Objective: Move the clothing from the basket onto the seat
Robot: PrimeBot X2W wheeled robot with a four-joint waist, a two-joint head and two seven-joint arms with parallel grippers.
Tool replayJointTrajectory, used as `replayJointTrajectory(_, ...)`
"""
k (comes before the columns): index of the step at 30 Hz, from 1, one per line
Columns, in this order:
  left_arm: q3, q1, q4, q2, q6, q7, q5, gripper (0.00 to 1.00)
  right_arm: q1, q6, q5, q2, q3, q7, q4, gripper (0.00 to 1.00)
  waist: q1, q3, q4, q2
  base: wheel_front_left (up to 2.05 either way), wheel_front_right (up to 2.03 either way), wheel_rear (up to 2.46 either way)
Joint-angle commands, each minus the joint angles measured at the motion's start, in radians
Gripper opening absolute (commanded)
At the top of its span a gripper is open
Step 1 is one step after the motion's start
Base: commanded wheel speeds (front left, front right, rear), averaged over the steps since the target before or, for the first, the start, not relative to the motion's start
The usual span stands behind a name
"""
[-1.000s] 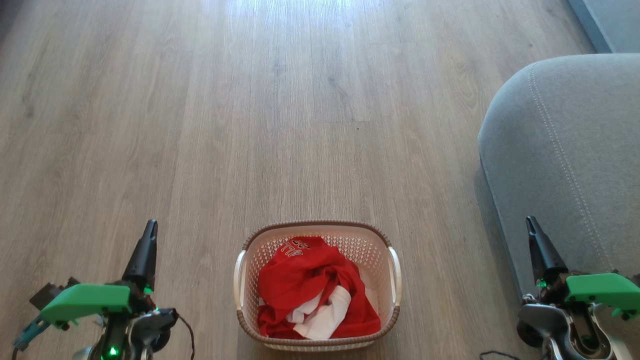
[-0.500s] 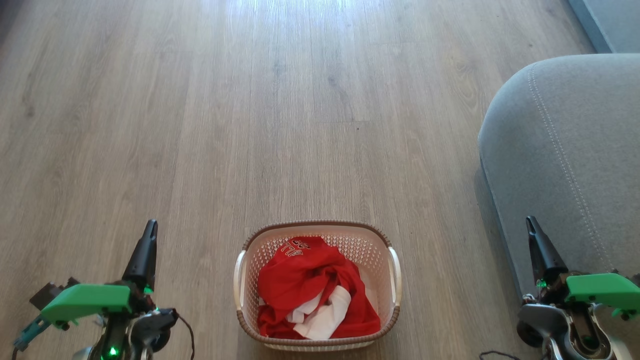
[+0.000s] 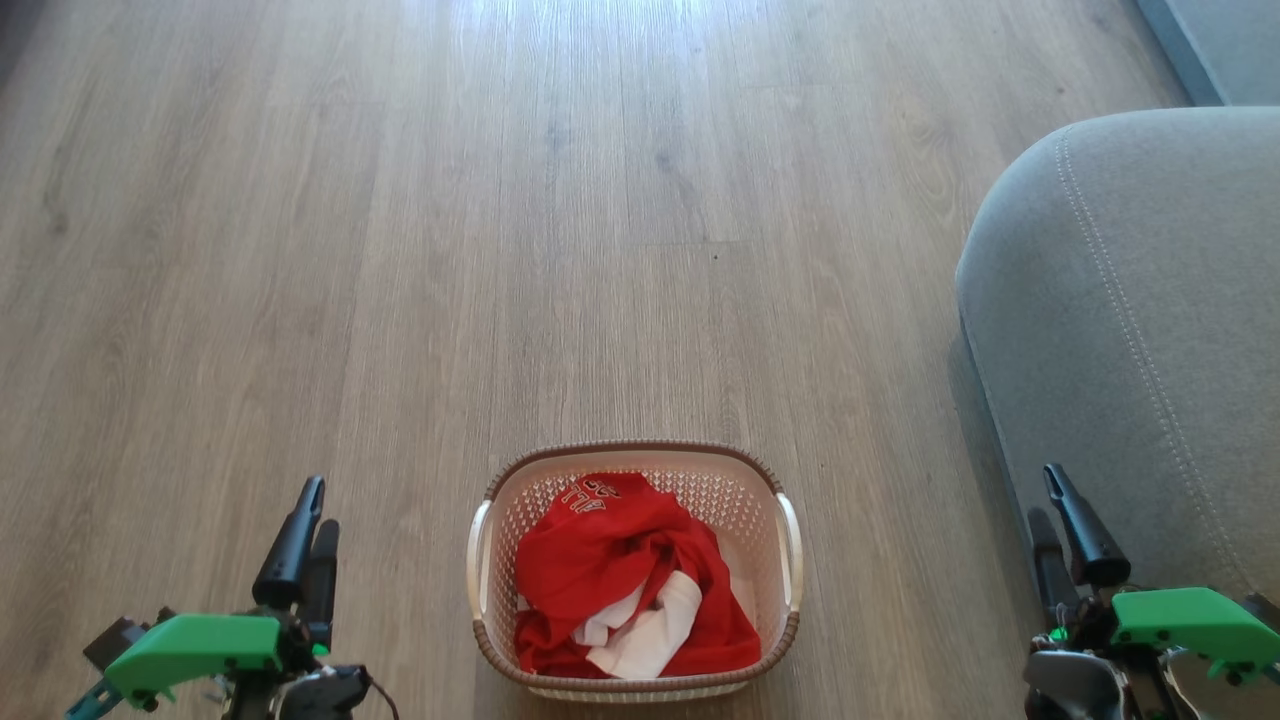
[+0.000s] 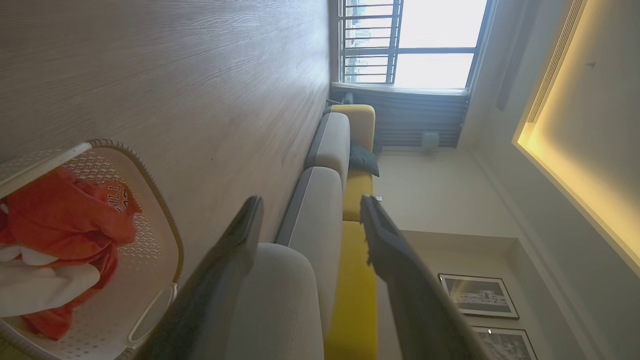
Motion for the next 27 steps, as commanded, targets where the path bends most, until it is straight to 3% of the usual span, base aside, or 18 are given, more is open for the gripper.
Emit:
replayJointTrajectory(1,-0.003,-0.042,-0.037,0.005,-0.001,-0.007,0.008,1.00,-0.033,0.000,-0.014,-0.011,0.005,-0.013,-0.036,1.00,0.0000,0.000,0.000,-0.0001,0.00,0.00,0.00)
replayJointTrajectory(9,-0.012,-0.042,-0.036,0.005,-0.002,-0.031,0.064,1.00,-0.037,0.000,-0.157,-0.012,0.001,-0.037,-0.044,1.00,0.0000,0.003,-0.001,-0.0001,0.00,0.00,0.00)
replayJointTrajectory(27,-0.047,-0.053,-0.053,0.007,0.029,-0.084,0.373,1.00,-0.040,0.000,-0.523,-0.009,0.032,-0.090,-0.084,1.00,0.0000,0.014,0.004,-0.0001,0.00,0.00,0.00)
